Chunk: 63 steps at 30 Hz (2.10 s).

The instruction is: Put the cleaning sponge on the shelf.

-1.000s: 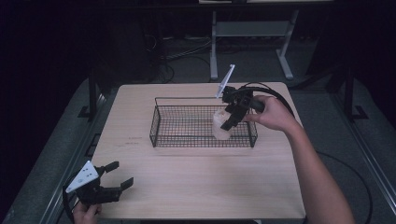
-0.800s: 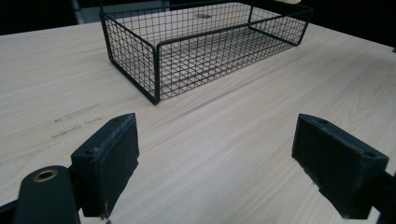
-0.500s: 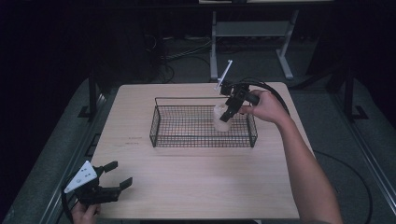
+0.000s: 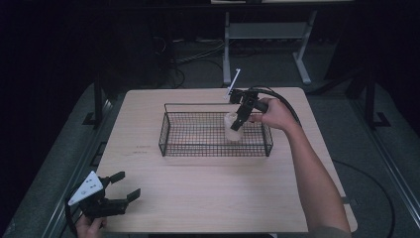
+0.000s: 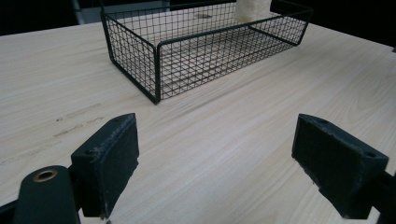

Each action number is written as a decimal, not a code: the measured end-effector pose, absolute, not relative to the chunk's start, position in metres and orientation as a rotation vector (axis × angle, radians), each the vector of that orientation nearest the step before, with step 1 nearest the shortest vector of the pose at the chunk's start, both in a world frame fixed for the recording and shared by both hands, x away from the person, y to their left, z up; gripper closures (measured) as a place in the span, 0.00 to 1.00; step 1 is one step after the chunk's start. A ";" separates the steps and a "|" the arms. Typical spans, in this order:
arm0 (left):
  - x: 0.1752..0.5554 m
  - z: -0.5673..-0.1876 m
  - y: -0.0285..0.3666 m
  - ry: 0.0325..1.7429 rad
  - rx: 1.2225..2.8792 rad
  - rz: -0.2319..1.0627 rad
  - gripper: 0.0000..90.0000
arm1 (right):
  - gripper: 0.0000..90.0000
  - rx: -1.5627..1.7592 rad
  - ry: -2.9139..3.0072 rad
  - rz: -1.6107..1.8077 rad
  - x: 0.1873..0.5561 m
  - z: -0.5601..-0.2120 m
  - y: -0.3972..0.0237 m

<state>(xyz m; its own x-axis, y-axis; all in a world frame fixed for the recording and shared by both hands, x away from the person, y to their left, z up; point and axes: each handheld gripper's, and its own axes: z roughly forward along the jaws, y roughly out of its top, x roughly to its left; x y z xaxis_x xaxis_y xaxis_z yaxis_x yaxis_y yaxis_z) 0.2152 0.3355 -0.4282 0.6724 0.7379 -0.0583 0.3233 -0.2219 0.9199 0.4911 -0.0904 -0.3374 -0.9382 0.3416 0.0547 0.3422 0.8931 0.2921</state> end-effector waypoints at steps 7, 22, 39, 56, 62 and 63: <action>0.214 -0.428 0.337 0.848 1.809 0.484 0.16 | 0.32 -0.540 -3.045 -0.459 0.493 -0.348 -0.084; 0.214 -0.429 0.335 0.840 1.821 0.475 0.16 | 0.32 -0.576 -2.995 -0.482 0.490 -0.380 -0.092; 0.214 -0.429 0.334 0.839 1.822 0.473 0.16 | 0.19 -0.608 -3.010 -0.522 0.484 -0.371 -0.096; 0.214 -0.429 0.334 0.841 1.836 0.474 0.16 | 0.18 -0.604 -3.009 -0.620 0.458 -0.336 -0.115; 0.214 -0.429 0.332 0.837 1.832 0.474 0.16 | 0.18 -0.606 -2.998 -0.634 0.451 -0.335 -0.121; 0.214 -0.429 0.332 0.837 1.832 0.474 0.16 | 0.18 -0.611 -2.996 -0.629 0.451 -0.336 -0.122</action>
<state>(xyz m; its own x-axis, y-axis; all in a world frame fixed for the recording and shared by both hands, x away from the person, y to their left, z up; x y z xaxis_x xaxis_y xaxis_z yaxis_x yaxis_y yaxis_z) 0.2144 0.3321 -0.4292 0.6808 0.7303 -0.0552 0.3279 -0.2366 0.9146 0.4509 -0.1222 -0.3355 -0.9232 0.3717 0.0982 0.3798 0.8422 0.3827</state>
